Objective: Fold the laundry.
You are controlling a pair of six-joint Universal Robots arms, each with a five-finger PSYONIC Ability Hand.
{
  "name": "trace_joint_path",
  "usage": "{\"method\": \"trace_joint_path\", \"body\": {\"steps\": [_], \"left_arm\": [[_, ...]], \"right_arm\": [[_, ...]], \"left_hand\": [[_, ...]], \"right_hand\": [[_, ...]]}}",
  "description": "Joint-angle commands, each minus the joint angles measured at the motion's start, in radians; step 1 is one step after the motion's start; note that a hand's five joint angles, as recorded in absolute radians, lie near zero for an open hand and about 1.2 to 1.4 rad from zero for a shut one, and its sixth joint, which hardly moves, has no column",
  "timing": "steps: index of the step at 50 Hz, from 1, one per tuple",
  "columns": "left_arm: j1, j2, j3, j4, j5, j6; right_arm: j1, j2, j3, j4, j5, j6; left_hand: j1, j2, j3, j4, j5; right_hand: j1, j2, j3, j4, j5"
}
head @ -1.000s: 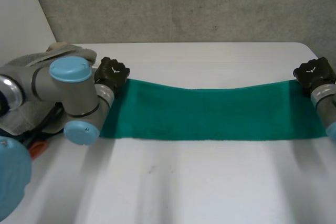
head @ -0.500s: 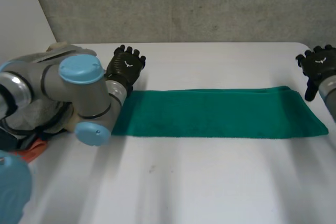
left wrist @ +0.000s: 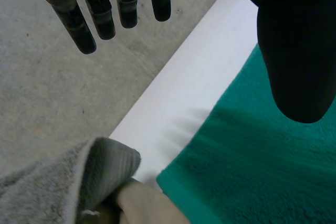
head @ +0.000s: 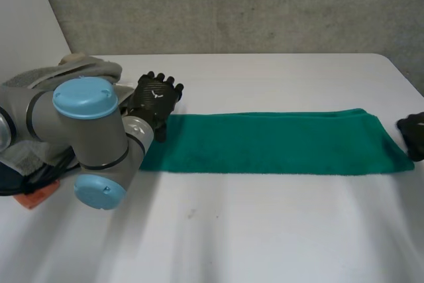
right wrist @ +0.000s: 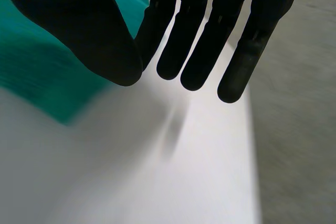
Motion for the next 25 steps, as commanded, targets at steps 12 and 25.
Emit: {"method": "trace_joint_path", "body": {"steps": [12, 25], "left_arm": [[-0.002, 0.131, -0.109, 0.001, 0.003, -0.004], [-0.007, 0.159, -0.124, 0.000, 0.006, -0.088]], "right_arm": [[-0.103, -0.060, 0.012, -0.024, -0.020, -0.171], [-0.095, -0.125, 0.067, 0.108, -0.304, 0.126]], "left_hand": [[-0.014, -0.036, -0.038, -0.029, -0.050], [-0.014, -0.036, -0.038, -0.029, -0.050]], "right_hand": [[-0.899, -0.940, -0.944, -0.952, -0.923], [-0.641, -0.682, -0.685, -0.694, -0.665]]}}
